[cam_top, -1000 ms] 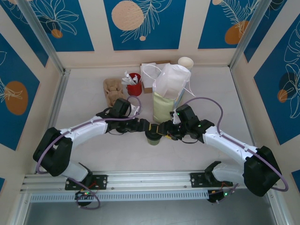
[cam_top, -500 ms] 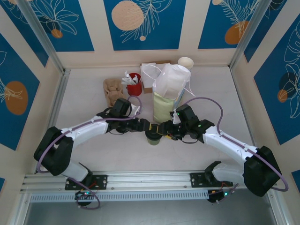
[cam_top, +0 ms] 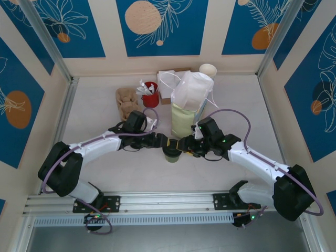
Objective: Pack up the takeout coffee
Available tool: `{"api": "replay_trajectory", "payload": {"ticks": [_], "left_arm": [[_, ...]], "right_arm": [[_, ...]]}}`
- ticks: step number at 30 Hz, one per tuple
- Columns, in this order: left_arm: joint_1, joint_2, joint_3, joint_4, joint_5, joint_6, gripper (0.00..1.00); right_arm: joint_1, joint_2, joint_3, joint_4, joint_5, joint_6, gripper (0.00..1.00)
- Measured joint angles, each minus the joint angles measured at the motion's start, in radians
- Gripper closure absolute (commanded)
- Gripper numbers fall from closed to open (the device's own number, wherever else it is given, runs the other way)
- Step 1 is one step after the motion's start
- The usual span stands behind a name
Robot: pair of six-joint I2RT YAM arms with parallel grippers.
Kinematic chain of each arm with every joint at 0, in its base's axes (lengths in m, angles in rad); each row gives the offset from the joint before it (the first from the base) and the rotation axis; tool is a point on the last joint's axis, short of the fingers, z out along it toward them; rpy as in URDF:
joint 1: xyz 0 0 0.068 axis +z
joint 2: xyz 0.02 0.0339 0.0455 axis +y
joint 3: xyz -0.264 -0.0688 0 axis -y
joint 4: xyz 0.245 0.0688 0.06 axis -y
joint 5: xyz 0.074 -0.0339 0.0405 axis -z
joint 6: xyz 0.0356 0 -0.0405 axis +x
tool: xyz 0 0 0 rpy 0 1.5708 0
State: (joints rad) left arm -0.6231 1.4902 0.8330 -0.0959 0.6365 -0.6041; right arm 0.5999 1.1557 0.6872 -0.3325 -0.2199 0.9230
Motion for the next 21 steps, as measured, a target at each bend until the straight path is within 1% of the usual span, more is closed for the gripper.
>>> {"api": "replay_trajectory", "payload": {"ticks": [21], "left_arm": [[0.0, -0.001, -0.041, 0.068, 0.007, -0.018, 0.44]], "right_arm": [[-0.006, -0.035, -0.045, 0.033, 0.002, 0.0, 0.55]]}}
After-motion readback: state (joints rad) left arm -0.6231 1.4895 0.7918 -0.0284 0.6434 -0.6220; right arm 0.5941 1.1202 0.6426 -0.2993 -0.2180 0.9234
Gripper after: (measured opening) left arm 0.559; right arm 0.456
